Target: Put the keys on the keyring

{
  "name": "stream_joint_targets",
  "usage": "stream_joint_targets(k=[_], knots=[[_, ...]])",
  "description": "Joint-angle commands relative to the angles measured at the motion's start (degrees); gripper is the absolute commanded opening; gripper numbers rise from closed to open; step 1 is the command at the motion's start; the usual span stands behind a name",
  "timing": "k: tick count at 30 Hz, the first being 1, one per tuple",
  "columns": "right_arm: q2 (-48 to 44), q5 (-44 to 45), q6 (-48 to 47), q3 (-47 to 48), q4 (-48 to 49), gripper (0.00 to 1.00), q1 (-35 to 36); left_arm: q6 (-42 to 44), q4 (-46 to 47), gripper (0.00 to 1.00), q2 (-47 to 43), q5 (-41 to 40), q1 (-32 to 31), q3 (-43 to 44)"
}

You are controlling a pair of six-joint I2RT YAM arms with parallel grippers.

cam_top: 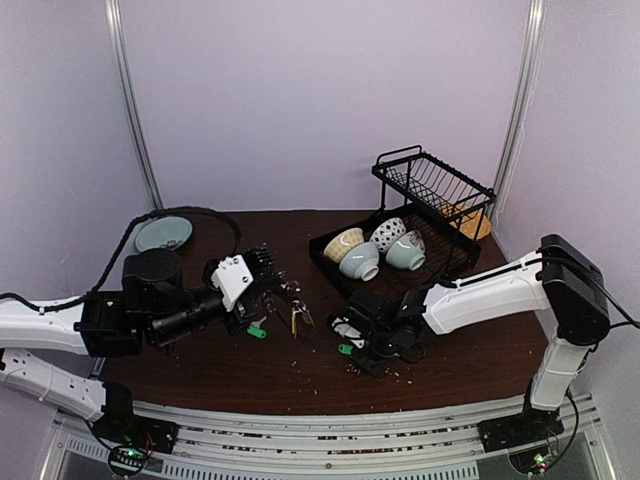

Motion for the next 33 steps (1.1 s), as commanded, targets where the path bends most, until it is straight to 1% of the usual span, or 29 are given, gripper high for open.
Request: stream_joint_targets(k=[1, 3, 5, 11, 16, 23, 25, 29, 33], knots=[[0.5, 2.2, -0.4, 1.3, -1.8, 0.12, -0.1, -0.1, 2.6, 0.0, -1.0, -0.7, -0.3, 0.5], [0.2, 2.7, -0.2, 0.9, -1.7, 0.08, -0.2, -0.1, 2.7, 0.0, -1.1, -0.8, -0.2, 0.3], [0.1, 3.2, -0.1, 0.9, -1.5, 0.0, -0.2, -0.2, 2.8, 0.0, -1.1, -0.8, -0.2, 0.2], [-1.3, 2.0, 0.2, 3.5, -4.5, 0.0, -0.3, -0.5, 2.4, 0.0, -1.4, -0.9, -0.2, 0.2], [-7.0, -3.0, 1.5, 5.0, -6.5, 0.0, -0.4, -0.4, 2.5, 0.0, -1.3, -0.8, -0.2, 0.2], [-14.3, -9.7, 3.3, 3.4, -7.1, 0.0, -1.7, -0.1, 3.2, 0.0, -0.8, -0.1, -0.3, 0.5], [-16.3, -12.5, 3.0, 3.3, -7.2, 0.0, -2.1, -0.2, 3.1, 0.0, -0.7, 0.1, -0.2, 0.5], [-19.4, -21.6, -0.3, 2.6, -8.9, 0.0, -2.2, -0.5, 2.6, 0.0, -0.5, -0.1, -0.2, 0.4], [-22.0, -26.9, -4.0, 3.8, -14.1, 0.0, -2.2, -0.6, 1.8, 0.0, 0.7, -0.3, -0.2, 0.6]])
